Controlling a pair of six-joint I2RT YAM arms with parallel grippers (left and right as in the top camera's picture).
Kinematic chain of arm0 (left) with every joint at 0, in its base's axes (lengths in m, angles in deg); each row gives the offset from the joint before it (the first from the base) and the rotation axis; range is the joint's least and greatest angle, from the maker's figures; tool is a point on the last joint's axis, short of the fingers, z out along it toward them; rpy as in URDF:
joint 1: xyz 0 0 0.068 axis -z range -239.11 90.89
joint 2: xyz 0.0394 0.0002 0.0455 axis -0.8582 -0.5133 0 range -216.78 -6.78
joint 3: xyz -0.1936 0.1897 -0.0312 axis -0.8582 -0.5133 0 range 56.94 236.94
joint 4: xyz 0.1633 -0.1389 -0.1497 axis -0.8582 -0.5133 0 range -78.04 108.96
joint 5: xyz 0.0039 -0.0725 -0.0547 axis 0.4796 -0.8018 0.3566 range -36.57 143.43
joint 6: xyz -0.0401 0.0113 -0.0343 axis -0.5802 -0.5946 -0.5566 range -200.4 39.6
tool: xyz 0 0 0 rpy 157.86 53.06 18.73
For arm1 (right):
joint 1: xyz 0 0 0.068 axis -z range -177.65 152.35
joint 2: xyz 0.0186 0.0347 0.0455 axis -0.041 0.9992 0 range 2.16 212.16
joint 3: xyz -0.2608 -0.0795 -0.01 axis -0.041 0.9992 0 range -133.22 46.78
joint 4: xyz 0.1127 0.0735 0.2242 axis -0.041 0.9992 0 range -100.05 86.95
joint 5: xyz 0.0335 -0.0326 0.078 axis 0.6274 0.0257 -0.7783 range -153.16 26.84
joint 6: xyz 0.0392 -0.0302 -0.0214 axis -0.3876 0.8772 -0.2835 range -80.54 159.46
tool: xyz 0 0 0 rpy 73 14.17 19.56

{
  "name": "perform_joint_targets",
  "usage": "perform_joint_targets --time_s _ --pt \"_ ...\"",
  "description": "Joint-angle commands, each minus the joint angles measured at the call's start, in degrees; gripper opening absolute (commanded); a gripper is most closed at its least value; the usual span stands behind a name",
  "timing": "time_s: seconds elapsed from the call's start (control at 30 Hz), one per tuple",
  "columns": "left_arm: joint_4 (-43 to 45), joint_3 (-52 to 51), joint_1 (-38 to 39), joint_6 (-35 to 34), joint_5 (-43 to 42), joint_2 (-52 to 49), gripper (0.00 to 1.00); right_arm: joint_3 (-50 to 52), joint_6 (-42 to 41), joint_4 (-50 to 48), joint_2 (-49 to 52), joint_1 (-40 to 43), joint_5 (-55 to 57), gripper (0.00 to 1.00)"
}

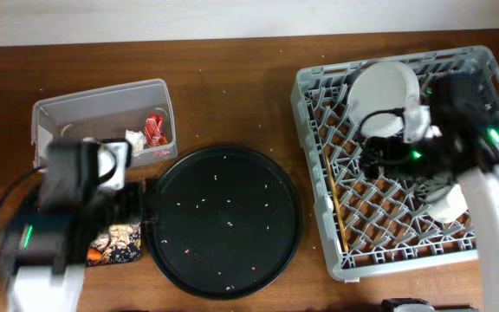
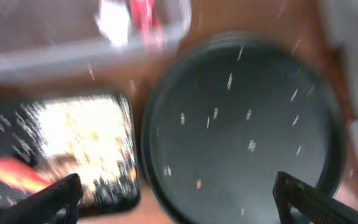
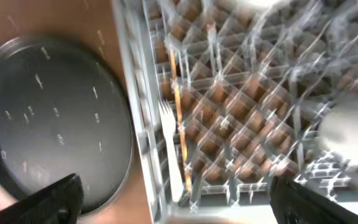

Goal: Sort waste into correct bins and load items into the dishwasher rack

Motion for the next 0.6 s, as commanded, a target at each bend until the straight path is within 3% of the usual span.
perform_joint_targets --time_s 0.0,0.17,0.27,0.57 --pt "4.72 -4.85 -0.22 -0.35 3.56 15.26 0.97 1.81 0.61 -5.62 -12.85 0.15 2.95 0.98" --pt "10.23 -12.48 -0.22 -0.39 4.76 27.91 0.99 11.37 0.61 -13.31 -28.17 0.17 7.08 0.98" --pt "10.64 -14.10 -0.22 -0.39 4.76 29.53 0.99 15.23 0.61 -13.14 -33.68 0.15 8.55 0.98" --pt "9.11 -14.10 -0.22 -0.37 4.76 29.42 0.99 15.87 0.61 -10.14 -35.06 0.15 8.52 0.98"
